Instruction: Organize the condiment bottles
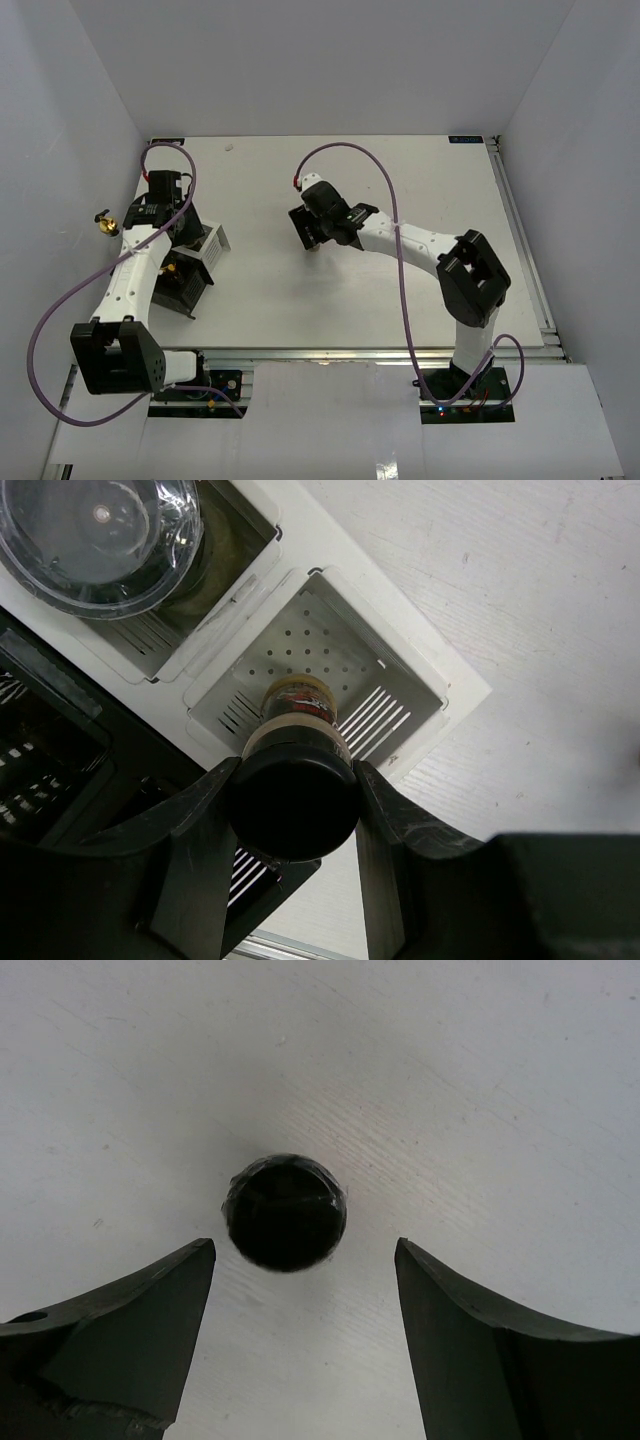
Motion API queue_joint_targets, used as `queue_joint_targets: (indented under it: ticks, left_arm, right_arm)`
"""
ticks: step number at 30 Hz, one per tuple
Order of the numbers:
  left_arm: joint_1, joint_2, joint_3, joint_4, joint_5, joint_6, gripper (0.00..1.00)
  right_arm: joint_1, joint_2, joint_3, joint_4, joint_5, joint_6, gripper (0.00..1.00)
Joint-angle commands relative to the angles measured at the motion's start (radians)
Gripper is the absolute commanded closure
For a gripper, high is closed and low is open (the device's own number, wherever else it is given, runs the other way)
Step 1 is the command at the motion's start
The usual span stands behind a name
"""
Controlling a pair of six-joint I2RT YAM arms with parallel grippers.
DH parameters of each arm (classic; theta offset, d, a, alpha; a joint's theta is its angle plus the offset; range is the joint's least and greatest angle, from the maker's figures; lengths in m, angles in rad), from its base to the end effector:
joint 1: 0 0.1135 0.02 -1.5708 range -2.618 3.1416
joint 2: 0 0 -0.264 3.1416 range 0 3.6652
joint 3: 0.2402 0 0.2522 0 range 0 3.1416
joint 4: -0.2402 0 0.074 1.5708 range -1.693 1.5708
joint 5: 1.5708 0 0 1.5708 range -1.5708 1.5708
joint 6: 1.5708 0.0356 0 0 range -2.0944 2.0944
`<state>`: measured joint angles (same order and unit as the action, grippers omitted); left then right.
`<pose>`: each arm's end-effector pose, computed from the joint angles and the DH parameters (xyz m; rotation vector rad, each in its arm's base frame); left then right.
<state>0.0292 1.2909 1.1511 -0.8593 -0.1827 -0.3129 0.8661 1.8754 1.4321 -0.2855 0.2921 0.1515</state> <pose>0.2567 0.0140 0.3008 -0.5014 2.4995 0.1252 0.2843 0.3185 0.2425 -0.6526 2.1747 0.2031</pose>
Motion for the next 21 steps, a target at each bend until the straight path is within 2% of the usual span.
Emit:
queue_joint_targets:
  ticks: [1,6,9,14,21]
  left_arm:
    - [0.005,0.013,-0.025,0.028,0.011,-0.007,0.88]
    - [0.006,0.022,-0.043,0.053,0.035,-0.012,0.79]
    - [0.005,0.03,-0.049,0.059,0.041,-0.012,0.7]
    - [0.006,0.039,-0.057,0.063,0.054,-0.015,0.46]
    - [0.005,0.023,-0.062,0.058,0.047,-0.016,0.31]
  right_arm:
    - [0.002,-0.186,0.019,0.025,0.033,-0.02,0.2]
    - [0.002,-0.266,-0.01,0.032,0.042,-0.034,0.18]
    - [0.001,-0.308,-0.03,0.042,0.057,-0.039,0.18]
    - [0.001,-0.323,-0.044,0.045,0.068,-0.044,0.17]
    - [0.001,-0.329,-0.048,0.047,0.072,-0.043,0.17]
